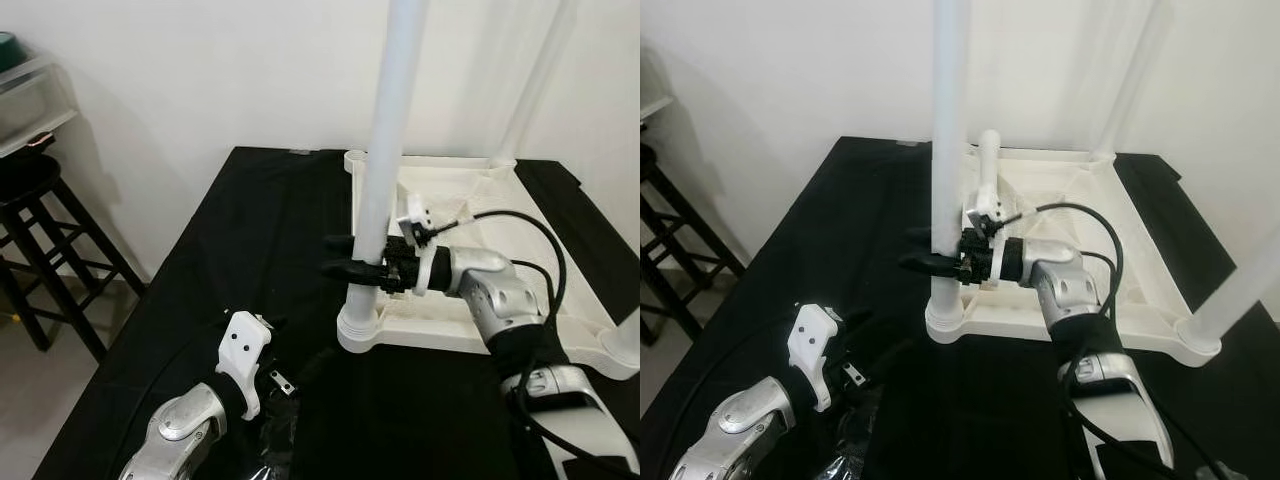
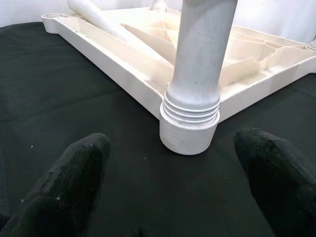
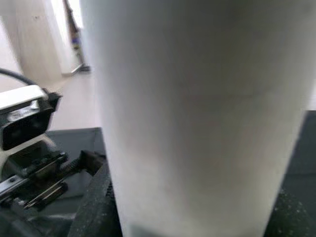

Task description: Building children table

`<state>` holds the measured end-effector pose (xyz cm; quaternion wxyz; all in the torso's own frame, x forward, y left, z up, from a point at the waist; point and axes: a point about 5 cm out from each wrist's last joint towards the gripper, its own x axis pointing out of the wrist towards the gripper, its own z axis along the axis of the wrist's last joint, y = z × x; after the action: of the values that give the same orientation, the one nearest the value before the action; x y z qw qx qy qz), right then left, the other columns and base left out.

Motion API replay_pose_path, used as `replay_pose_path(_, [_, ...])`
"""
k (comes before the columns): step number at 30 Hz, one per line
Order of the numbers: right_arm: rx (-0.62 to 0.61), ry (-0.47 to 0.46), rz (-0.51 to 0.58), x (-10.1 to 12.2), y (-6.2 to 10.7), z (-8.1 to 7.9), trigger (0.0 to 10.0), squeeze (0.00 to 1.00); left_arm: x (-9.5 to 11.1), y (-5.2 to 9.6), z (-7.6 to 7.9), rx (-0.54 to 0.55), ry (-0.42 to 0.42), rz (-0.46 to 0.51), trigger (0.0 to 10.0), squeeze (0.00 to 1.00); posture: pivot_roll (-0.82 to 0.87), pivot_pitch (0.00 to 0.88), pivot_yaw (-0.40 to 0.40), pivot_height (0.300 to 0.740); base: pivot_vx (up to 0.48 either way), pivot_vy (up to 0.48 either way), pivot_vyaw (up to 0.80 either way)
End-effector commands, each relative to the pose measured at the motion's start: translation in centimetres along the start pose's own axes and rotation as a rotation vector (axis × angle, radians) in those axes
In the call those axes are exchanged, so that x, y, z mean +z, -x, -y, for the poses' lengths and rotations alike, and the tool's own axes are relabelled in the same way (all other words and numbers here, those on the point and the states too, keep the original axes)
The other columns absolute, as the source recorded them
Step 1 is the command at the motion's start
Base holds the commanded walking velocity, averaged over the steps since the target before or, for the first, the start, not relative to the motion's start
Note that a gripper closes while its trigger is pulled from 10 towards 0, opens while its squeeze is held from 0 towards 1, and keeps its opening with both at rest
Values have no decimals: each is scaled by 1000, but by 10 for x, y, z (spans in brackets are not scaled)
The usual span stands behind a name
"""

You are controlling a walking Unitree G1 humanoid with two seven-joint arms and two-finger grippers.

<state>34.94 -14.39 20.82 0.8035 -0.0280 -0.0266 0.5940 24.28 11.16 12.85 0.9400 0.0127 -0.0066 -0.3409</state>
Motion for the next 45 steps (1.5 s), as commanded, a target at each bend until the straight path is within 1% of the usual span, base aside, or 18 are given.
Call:
replay_pose_path(1, [-53,-8,12,-3,5,0,0,0,-3,1,-2,-1,-6,-26,10000,0,-38,64,-17,740,0,0,0])
replay_pose_path(5, [-273,-30,-30,-19,9,-6,0,0,-4,1,-3,-4,-8,-29,10000,0,-48,58,-32,740,0,0,0])
replay_pose_path(6, [-606,-120,-58,-38,2,-10,0,0,-4,1,-4,-6,-11,-30,10000,0,-58,58,-39,740,0,0,0])
replay_pose_path(8, [-755,-219,-196,-79,-21,-61,0,0,-4,1,-6,-6,-13,-31,10000,0,-48,64,-32,740,0,0,0])
replay_pose_path(9, [-755,-219,-196,-79,-21,-61,0,0,-4,1,-6,-6,-13,-31,10000,0,-48,64,-32,740,0,0,0])
replay_pose_path(10, [-723,-128,-206,-74,-28,-68,0,0,-5,1,-7,-4,-20,-34,10000,0,-61,49,-23,740,0,0,0])
replay_pose_path(14, [-674,-153,-193,-71,-31,-53,0,0,-6,-1,-8,4,-26,-37,10000,0,-39,26,-49,740,0,0,0])
replay_pose_path(19, [-645,-128,-220,-72,-38,-57,0,0,-7,0,-10,23,-34,-36,10000,0,-47,22,-42,740,0,0,0])
replay_pose_path(20, [-649,-130,-223,-70,-37,-57,3961,0,-7,0,-10,24,-31,-36,10000,0,-47,14,-37,740,0,0,0])
replay_pose_path(22, [-649,-130,-223,-70,-37,-57,3961,0,-7,0,-10,24,-31,-36,10000,0,-47,14,-37,740,0,0,0])
replay_pose_path(23, [-593,-111,-223,-66,-39,-61,10000,0,-8,-1,-10,16,-29,-38,10000,0,-51,7,-32,740,0,0,0])
replay_pose_path(24, [-593,-111,-223,-66,-39,-61,10000,0,-8,-1,-10,16,-29,-38,10000,0,-51,7,-32,740,0,0,0])
replay_pose_path(25, [-508,-88,-217,-60,-41,-65,10000,1000,-8,-2,-9,3,-33,-41,10000,0,-51,5,-31,740,0,0,0])
replay_pose_path(29, [-350,-8,-191,-47,-42,-62,10000,1000,-8,-3,-9,-9,-38,-44,10000,0,-48,3,-29,740,0,0,0])
replay_pose_path(33, [-187,40,-146,-28,-32,-34,10000,1000,-8,-5,-7,-6,-38,-40,10000,0,-34,1,-41,740,0,0,0])
replay_pose_path(35, [-143,50,-148,-26,-31,-31,10000,1000,-8,-6,-6,-6,-38,-39,10000,0,-31,0,-43,740,0,0,0])
replay_pose_path(36, [-88,55,-142,-21,-30,-28,10000,0,-8,-6,-6,-7,-40,-40,10000,0,-24,0,-49,740,0,0,0])
replay_pose_path(45, [117,-2,-162,-5,-30,-7,10000,0,-9,-7,-5,-12,-40,-40,10000,0,-14,0,-60,740,0,0,0])
